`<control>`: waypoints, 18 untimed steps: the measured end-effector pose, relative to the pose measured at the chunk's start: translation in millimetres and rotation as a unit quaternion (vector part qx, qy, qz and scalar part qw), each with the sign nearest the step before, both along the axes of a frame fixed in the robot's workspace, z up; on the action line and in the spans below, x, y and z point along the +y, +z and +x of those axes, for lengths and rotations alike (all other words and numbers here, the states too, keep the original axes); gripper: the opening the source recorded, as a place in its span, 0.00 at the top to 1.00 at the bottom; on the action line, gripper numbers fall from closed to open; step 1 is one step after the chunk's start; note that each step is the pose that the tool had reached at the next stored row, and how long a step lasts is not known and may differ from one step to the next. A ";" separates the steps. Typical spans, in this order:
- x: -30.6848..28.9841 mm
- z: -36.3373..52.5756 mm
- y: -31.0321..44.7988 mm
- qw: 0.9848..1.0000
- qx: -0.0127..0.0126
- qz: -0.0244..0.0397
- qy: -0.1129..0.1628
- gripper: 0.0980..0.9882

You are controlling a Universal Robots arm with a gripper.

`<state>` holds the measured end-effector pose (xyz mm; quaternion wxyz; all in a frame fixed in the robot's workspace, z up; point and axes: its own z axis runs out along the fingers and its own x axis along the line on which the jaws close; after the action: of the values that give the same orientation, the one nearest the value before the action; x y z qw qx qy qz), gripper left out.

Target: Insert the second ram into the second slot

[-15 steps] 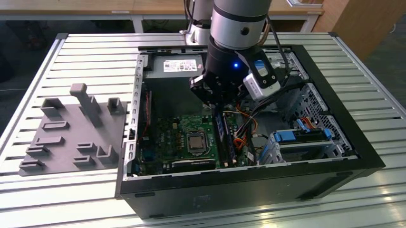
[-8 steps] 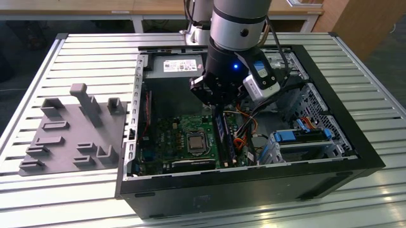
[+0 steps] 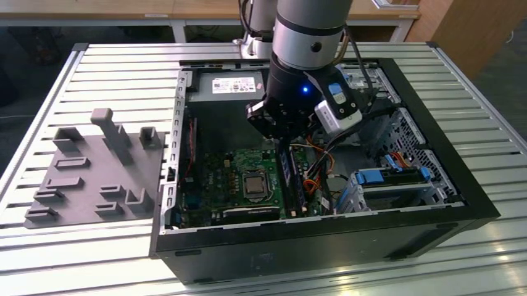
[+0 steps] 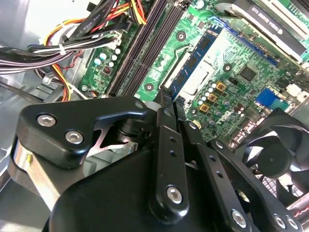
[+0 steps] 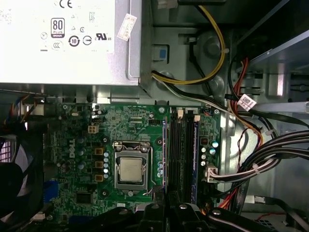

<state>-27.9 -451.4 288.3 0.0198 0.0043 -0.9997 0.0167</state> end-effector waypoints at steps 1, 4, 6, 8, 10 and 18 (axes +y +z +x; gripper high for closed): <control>0.0 0.0 -0.2 1.000 0.000 0.000 0.000 0.96; -0.1 -0.1 -0.7 1.000 0.000 0.000 0.000 0.96; -0.3 -0.4 -0.9 1.000 0.000 0.000 0.000 0.96; -0.8 -0.5 -1.3 1.000 0.000 0.000 0.000 0.96; -1.1 -0.5 -1.9 1.000 0.000 0.000 0.000 0.96; -1.4 -0.4 -9.2 1.000 0.000 -0.001 0.000 0.96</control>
<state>-28.3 -452.8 279.1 0.0198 0.0043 -0.9996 0.0180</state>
